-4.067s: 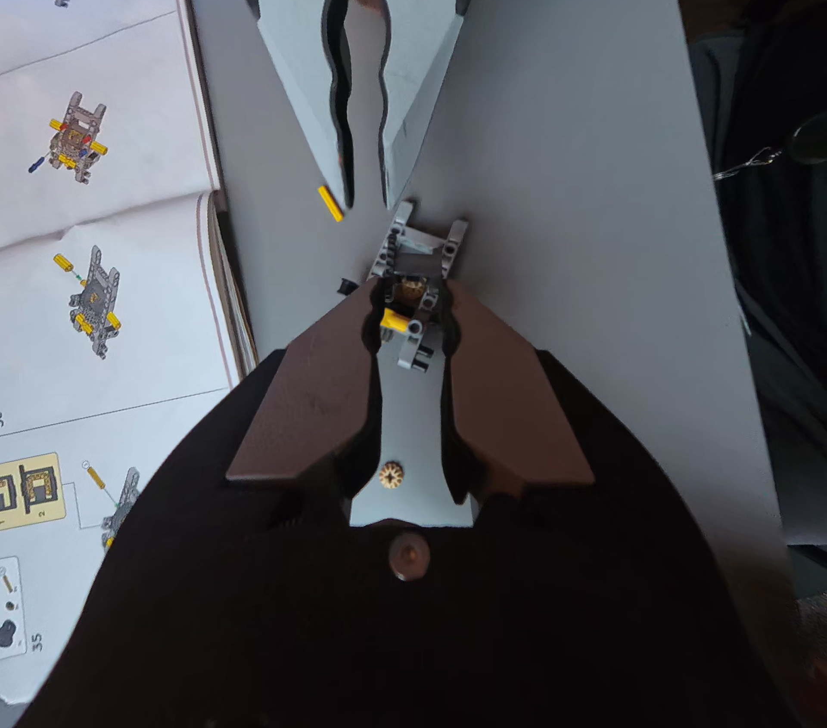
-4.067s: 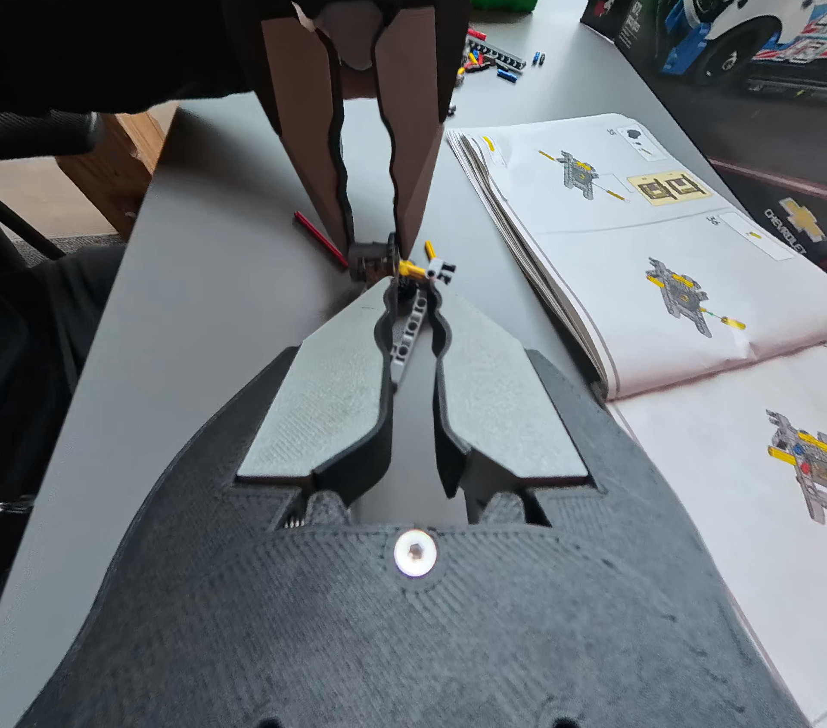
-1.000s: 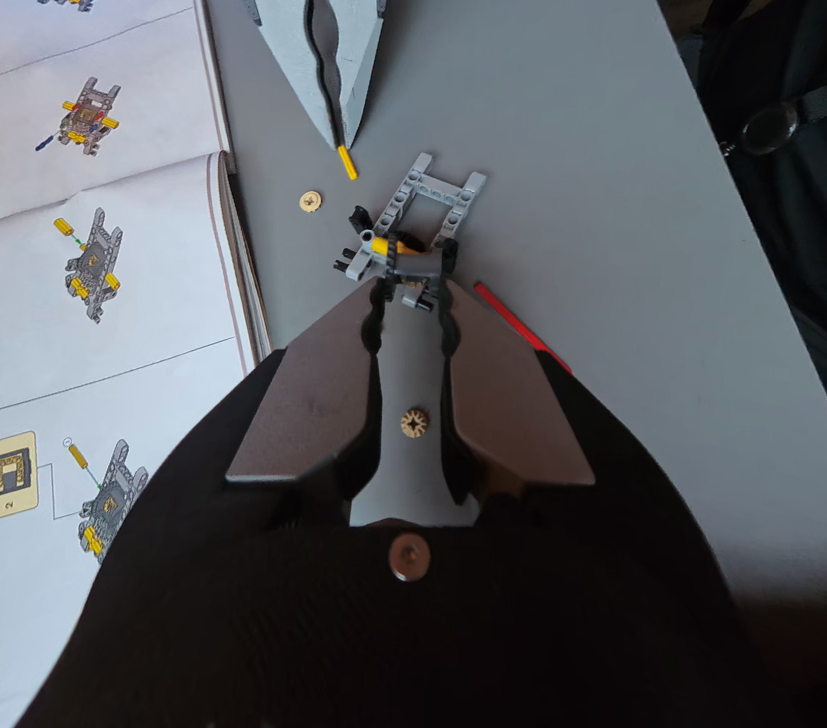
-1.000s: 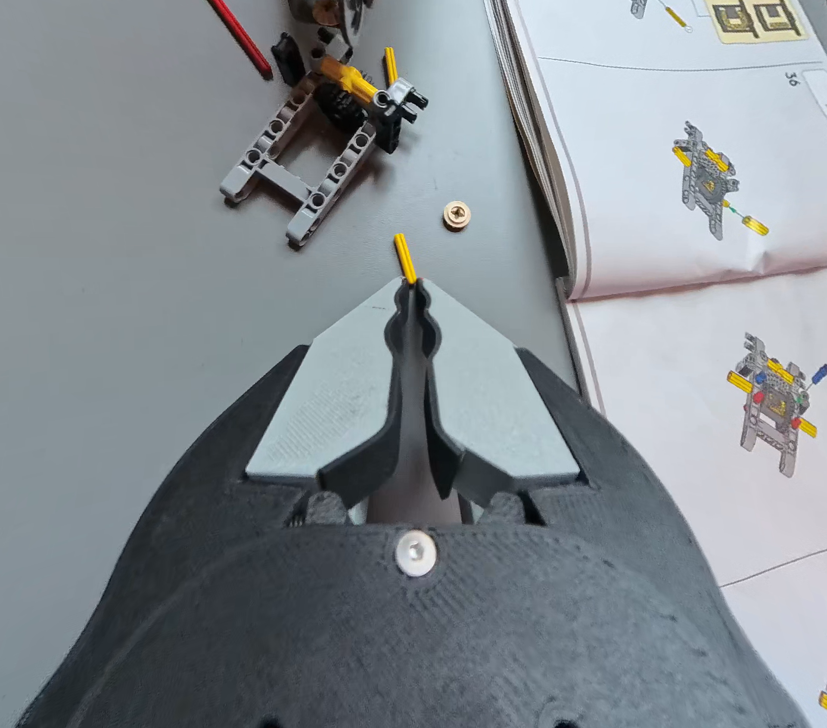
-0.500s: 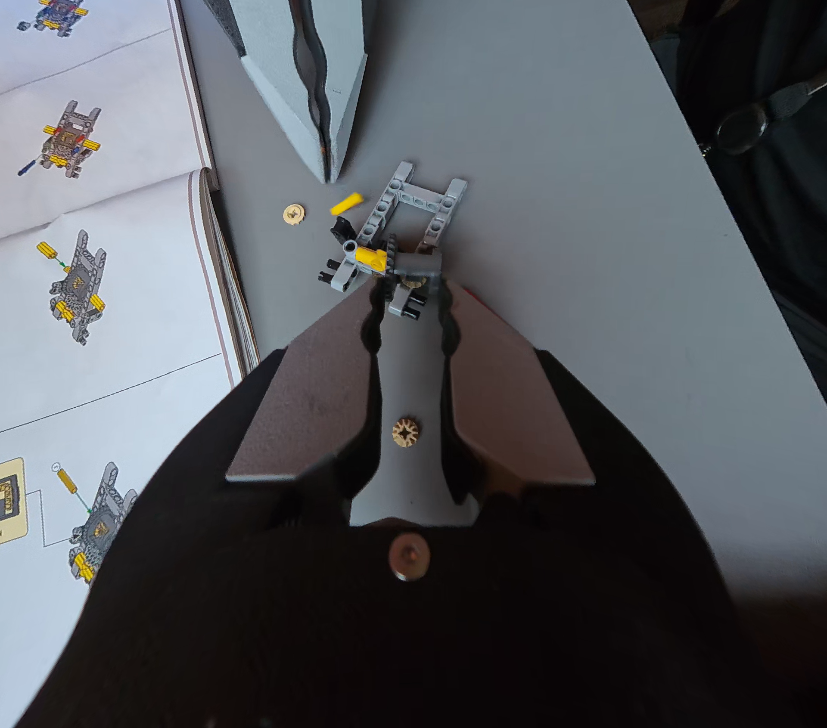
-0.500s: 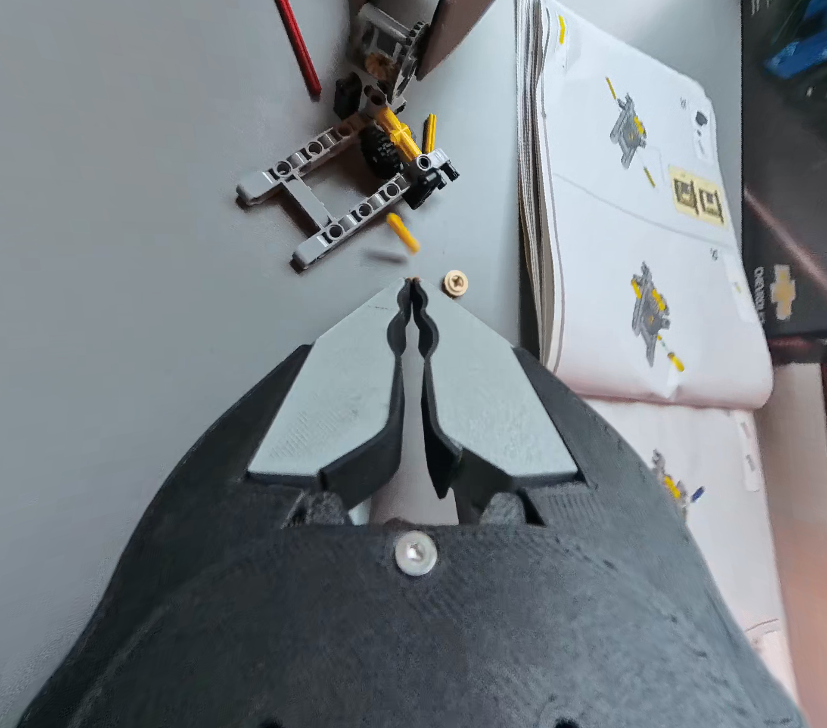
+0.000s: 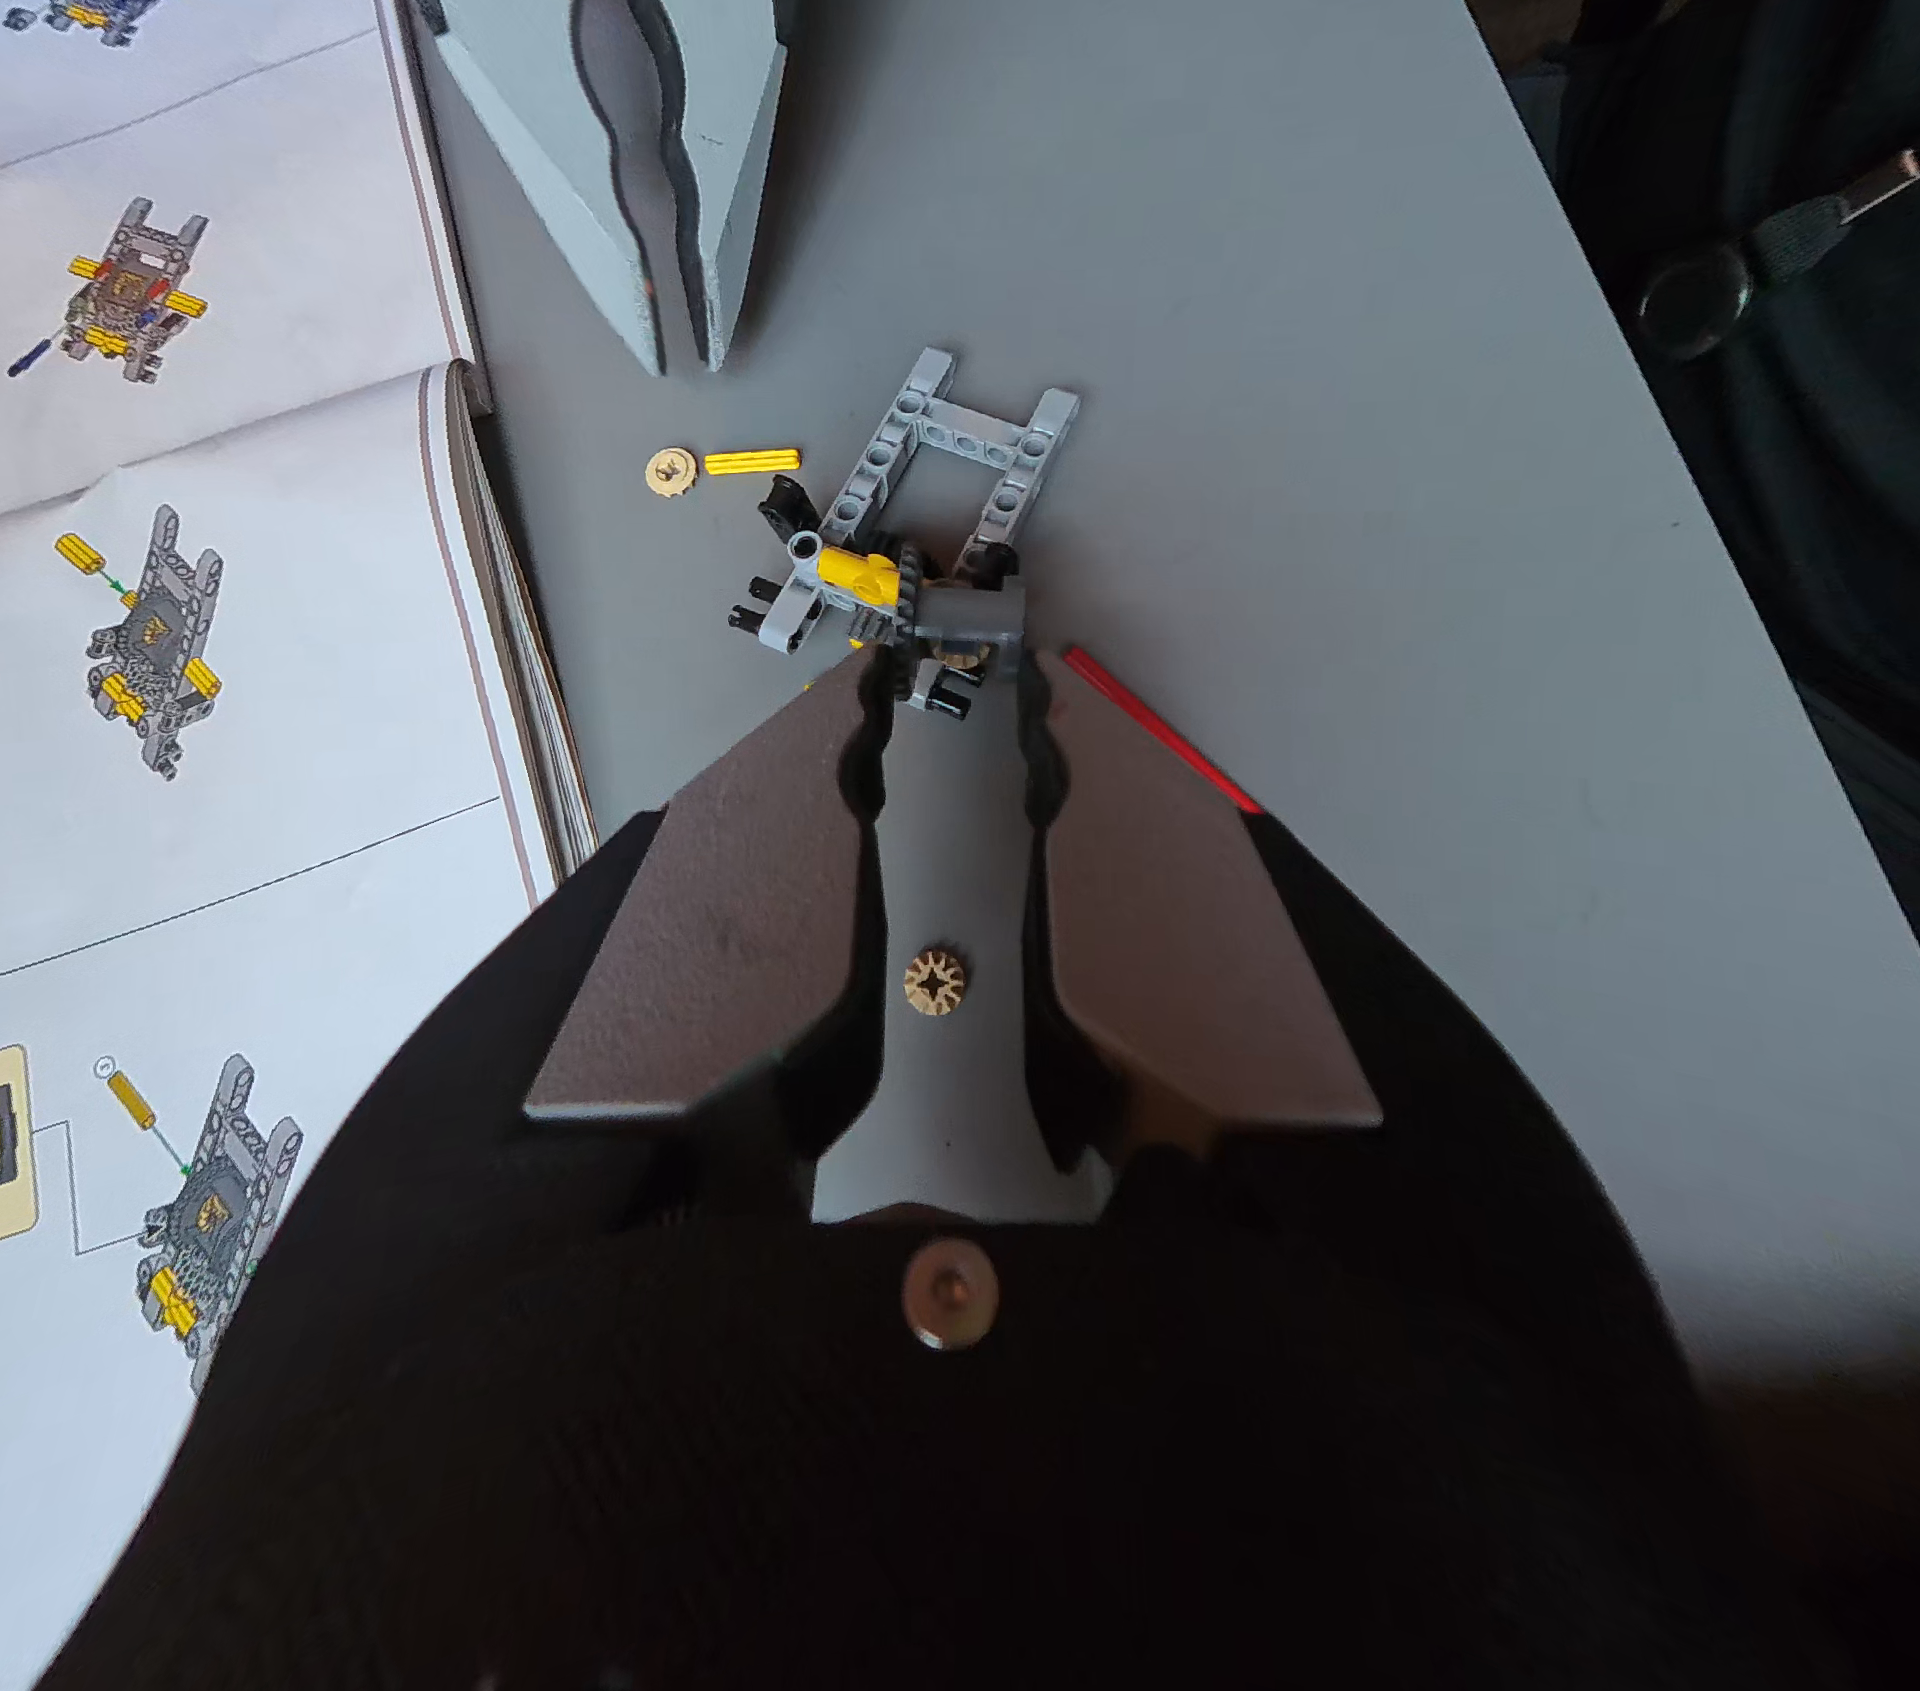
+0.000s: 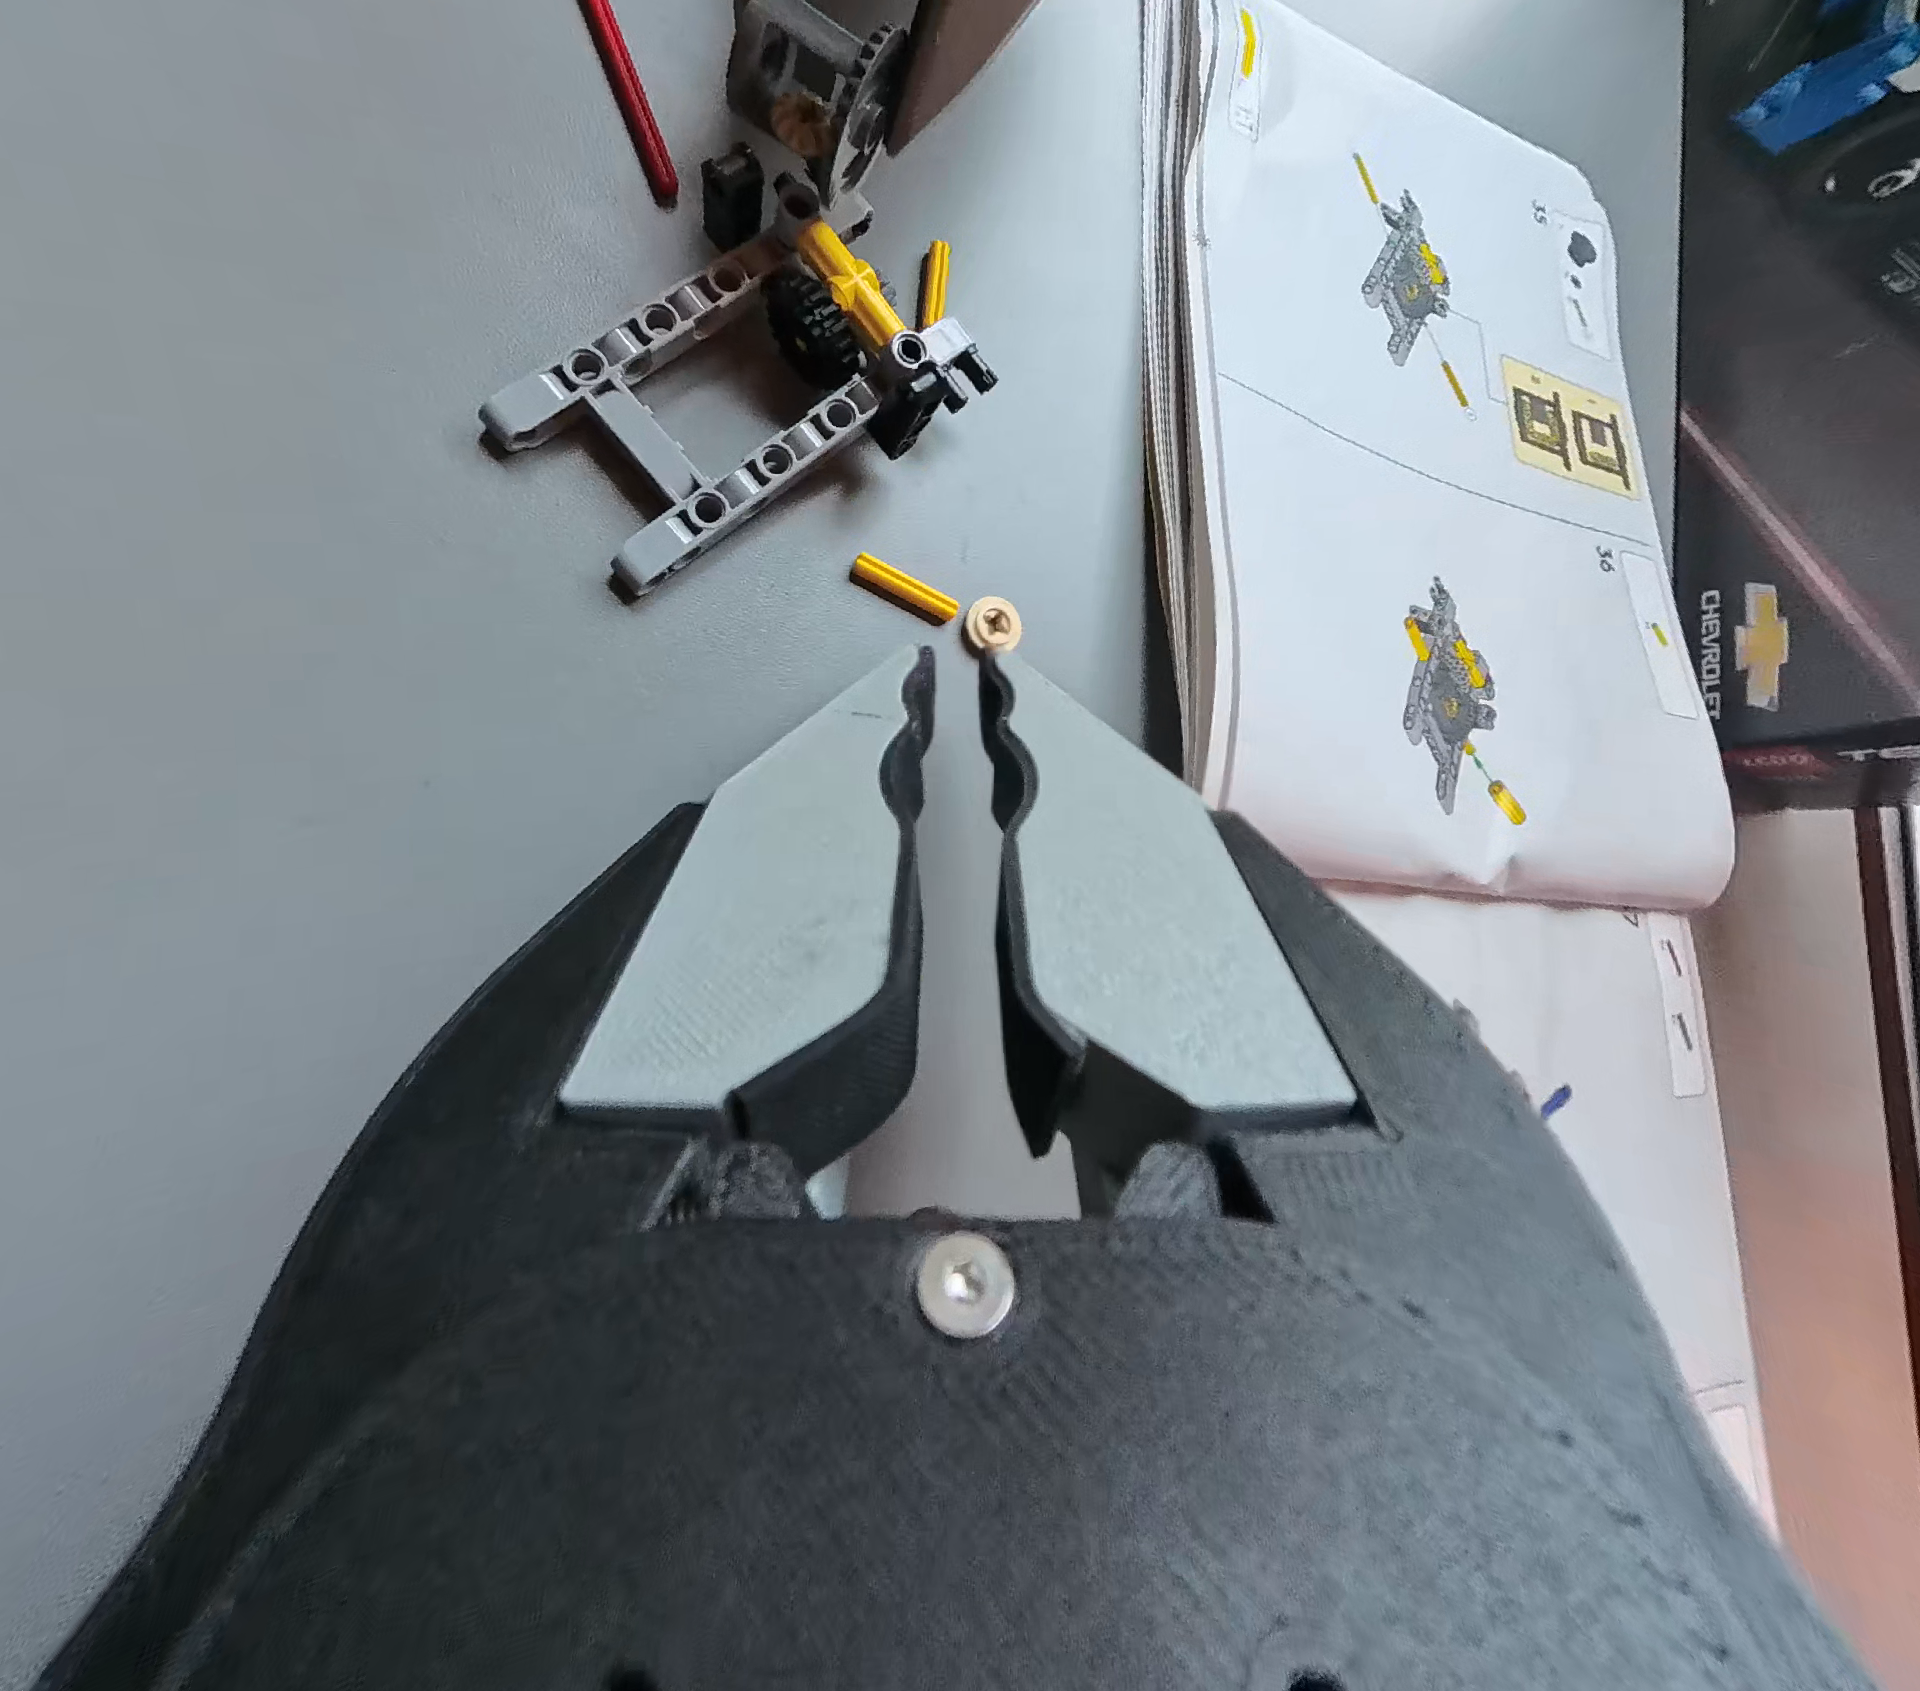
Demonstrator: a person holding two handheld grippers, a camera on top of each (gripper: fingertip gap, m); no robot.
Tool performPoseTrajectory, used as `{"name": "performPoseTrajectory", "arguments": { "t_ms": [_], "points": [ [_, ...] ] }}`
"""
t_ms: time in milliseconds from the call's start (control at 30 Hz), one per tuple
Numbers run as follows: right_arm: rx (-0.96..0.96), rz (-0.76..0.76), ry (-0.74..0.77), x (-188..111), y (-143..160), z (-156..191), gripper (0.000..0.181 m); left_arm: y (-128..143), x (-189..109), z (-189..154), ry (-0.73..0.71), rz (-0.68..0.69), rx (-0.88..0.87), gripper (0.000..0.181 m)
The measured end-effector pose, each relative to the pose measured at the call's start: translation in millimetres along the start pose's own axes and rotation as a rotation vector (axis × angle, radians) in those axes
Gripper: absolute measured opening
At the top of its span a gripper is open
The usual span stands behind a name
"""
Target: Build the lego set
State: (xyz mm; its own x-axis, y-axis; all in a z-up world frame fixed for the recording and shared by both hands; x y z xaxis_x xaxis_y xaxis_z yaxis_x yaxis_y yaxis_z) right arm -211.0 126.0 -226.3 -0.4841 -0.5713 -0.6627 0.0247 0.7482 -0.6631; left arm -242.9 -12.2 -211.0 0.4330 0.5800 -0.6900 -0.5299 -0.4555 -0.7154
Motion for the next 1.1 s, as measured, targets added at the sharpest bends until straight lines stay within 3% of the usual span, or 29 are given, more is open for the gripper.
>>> {"name": "performPoseTrajectory", "arguments": {
  "t_ms": [300,600,933,1100],
  "points": [
    [0.12,0.013,-0.223,3.0,-19.1,37.3,0.022,2.4,-2.9,-2.0,0.018,-0.004,-0.007,0.021],
    [0.104,-0.002,-0.303,17.3,-33.0,59.9,0.017,0.8,-9.0,-2.5,0.01,-0.02,0.002,0.021],
    [0.1,-0.055,-0.459,7.4,-43.3,86.0,0.013,1.7,-9.5,-4.1,0.02,-0.021,0.002,0.021],
    [0.107,-0.119,-0.425,3.9,-50.3,78.8,0.014,-0.6,-9.2,-6.4,0.029,-0.028,0.014,0.021]
  ]
}}
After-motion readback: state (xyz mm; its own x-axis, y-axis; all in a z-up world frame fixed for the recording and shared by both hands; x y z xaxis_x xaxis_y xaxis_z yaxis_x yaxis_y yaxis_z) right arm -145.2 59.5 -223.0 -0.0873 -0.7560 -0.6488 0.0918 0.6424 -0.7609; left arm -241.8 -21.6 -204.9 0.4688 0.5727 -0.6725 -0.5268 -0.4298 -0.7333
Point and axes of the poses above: each gripper's, where its closed fingertips meet, x out along the fingers, y out of its underside, z = x × y across the jaws, the point moved 4 cm from there along -x, back along the fingers, and after that the axes turned 2 degrees about x, right-handed, at the moved point
